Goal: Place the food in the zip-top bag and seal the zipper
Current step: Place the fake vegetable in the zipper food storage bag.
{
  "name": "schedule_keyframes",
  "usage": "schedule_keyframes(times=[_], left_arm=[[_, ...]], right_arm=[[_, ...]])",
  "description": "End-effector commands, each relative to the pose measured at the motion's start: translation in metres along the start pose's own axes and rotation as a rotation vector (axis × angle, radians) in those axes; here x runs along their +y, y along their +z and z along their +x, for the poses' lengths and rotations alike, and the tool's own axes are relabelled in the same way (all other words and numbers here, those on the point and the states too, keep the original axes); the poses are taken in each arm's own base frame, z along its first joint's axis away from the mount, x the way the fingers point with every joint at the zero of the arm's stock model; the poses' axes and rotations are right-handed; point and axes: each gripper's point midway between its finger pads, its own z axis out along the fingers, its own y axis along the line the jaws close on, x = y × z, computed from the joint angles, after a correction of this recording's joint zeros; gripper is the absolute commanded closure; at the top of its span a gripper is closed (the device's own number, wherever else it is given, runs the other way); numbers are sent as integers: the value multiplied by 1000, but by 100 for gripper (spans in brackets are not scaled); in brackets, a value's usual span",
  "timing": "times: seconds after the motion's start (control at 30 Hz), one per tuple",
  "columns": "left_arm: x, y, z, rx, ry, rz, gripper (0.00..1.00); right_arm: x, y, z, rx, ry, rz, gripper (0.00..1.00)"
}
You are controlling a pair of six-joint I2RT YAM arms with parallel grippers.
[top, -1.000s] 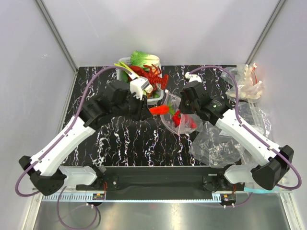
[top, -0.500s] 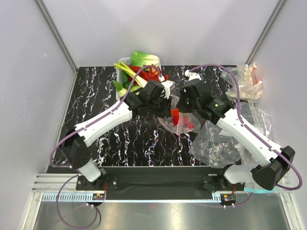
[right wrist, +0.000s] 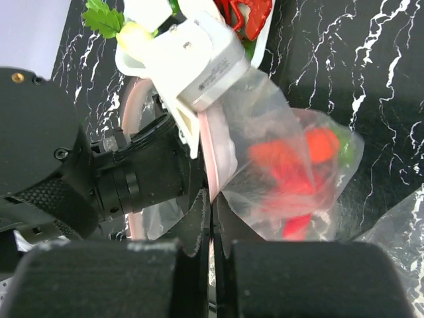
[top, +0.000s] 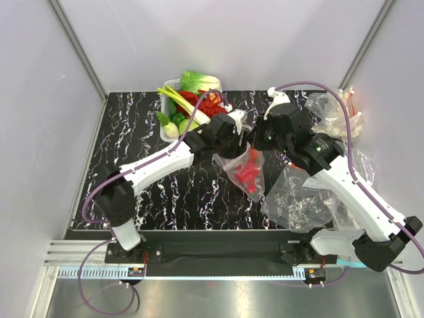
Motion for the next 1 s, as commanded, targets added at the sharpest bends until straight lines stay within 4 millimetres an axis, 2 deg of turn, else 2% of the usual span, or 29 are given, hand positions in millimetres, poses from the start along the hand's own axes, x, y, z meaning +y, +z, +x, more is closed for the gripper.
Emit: schedule_keyframes(times=[0.0, 0.03, 0.07, 0.1, 0.17, 0.23, 0.27, 0.33, 0.37, 0.4, 0.43, 0.47, 0.5, 0.63, 0.73, 0.83, 0.87, 0.93, 0.97], left_arm=[[-5, -21, -32, -160, -6, 11, 24], [-5, -28, -34, -176, -8, 11, 18], [-10, -47, -43, -218, 0, 28, 15], [-8, -53, -40, -216, 3, 26, 11], [-7, -77, -48, -252, 14, 9, 6], [-7, -92, -48, -249, 26, 8, 2], [-6, -105, -52, -266, 31, 9, 2], [1, -118, -51, -272, 25, 4, 1], [11, -133, -59, -314, 2, -9, 1], [6, -140, -62, -331, -1, 46, 1], [10, -141, -59, -329, -7, 67, 1], [19, -153, -67, -365, -26, 74, 1], [16, -157, -67, -361, -23, 108, 1], [20, -161, -71, -362, -26, 105, 1], [6, -163, -76, -366, -14, 181, 1], [-13, -155, -80, -335, -16, 287, 1], [-16, -142, -77, -303, -24, 300, 1], [-26, -134, -84, -313, -28, 330, 1], [-32, -122, -79, -290, -29, 338, 2]], right_arm=[[-2, -15, -18, -61, 12, 12, 100], [-6, -14, -16, -61, 10, 31, 100], [-11, -12, -11, -51, 8, 46, 100], [-13, -11, -9, -49, 10, 58, 100], [-21, -6, -2, -44, 17, 90, 100], [-26, -2, 2, -42, 18, 110, 100], [-29, 1, 6, -35, 20, 122, 100], [-32, 5, 9, -30, 20, 137, 100], [-34, 8, 12, -23, 19, 145, 100], [-35, 9, 13, -21, 18, 151, 100], [-37, 10, 14, -20, 17, 157, 100], [-38, 12, 16, -14, 12, 163, 100], [-38, 12, 16, -12, 10, 165, 100], [-40, 6, 10, -22, -5, 178, 100], [-37, -5, -1, -46, -8, 173, 100], [-24, -7, -2, -41, 2, 108, 100], [-20, -5, -2, -41, 8, 83, 100], [-10, 0, 3, -15, 22, 36, 100], [-8, 6, 6, -8, 27, 26, 100]])
